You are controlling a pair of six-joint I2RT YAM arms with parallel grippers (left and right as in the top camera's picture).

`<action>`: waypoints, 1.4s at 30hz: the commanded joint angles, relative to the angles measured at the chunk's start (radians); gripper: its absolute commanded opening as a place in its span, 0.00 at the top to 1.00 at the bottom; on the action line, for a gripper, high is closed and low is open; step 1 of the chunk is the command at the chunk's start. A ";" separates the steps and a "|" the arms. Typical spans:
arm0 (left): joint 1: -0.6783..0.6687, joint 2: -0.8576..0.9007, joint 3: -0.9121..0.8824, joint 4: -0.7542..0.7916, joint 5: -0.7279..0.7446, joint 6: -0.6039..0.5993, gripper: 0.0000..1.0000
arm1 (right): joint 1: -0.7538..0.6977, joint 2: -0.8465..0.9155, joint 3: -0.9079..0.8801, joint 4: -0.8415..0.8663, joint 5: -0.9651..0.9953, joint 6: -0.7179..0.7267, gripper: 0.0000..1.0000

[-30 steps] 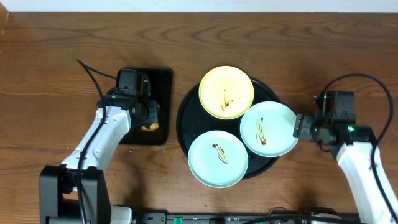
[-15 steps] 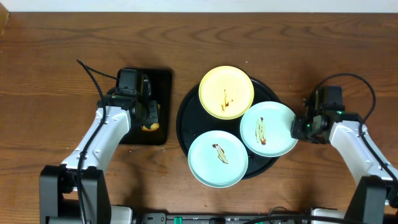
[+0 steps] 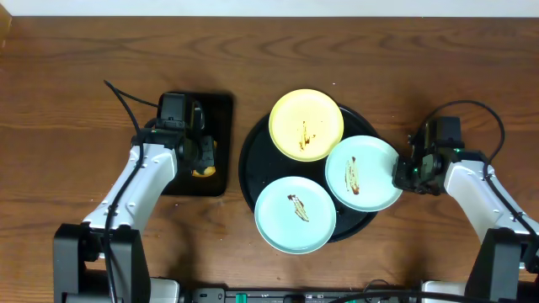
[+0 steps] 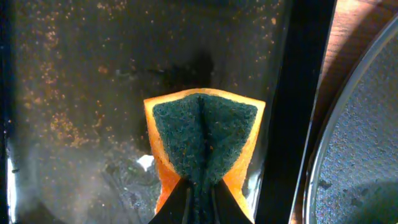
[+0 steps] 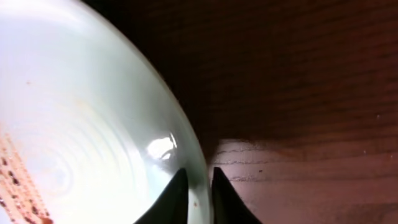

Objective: Clean dirty plates on tray and stack at the side

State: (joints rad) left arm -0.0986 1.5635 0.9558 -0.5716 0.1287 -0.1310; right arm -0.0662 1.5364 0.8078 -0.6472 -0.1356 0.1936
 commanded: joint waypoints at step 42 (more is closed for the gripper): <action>0.002 -0.403 0.000 0.239 -0.131 0.101 0.92 | -0.005 0.008 0.014 0.001 0.000 0.000 0.99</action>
State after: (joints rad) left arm -0.0982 1.1858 0.9554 -0.3477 0.0185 -0.0673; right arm -0.0662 1.5360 0.8230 -0.6426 -0.1619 0.1963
